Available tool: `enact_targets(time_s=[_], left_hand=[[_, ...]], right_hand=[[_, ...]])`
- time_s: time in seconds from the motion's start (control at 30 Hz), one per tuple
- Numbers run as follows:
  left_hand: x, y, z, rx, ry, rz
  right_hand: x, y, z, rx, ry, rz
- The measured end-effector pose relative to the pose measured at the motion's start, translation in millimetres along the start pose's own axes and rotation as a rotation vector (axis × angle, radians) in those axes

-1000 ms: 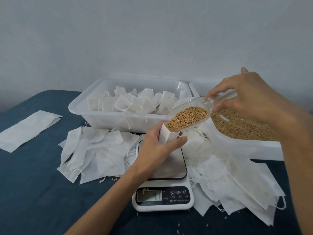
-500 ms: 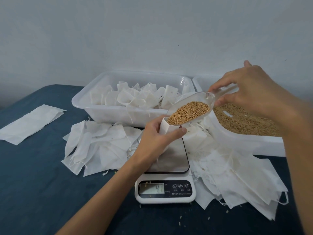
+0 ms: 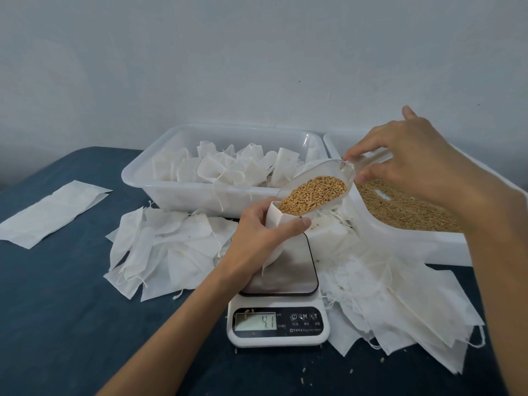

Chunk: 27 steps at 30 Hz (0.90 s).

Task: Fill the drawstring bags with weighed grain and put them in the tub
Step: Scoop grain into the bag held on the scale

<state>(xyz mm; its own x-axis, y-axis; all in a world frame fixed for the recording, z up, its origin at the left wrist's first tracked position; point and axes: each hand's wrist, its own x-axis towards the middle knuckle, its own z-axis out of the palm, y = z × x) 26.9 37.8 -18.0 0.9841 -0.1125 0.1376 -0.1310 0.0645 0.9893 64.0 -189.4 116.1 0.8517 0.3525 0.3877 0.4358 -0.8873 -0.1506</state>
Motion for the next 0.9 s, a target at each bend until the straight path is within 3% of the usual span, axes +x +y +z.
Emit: enact_targets(time_s=[0.9], left_hand=[[0.0,2.8,3.1,-0.024,0.04,-0.04]], right_hand=[[0.7,1.0,3.9,0.021,0.029,-0.027]])
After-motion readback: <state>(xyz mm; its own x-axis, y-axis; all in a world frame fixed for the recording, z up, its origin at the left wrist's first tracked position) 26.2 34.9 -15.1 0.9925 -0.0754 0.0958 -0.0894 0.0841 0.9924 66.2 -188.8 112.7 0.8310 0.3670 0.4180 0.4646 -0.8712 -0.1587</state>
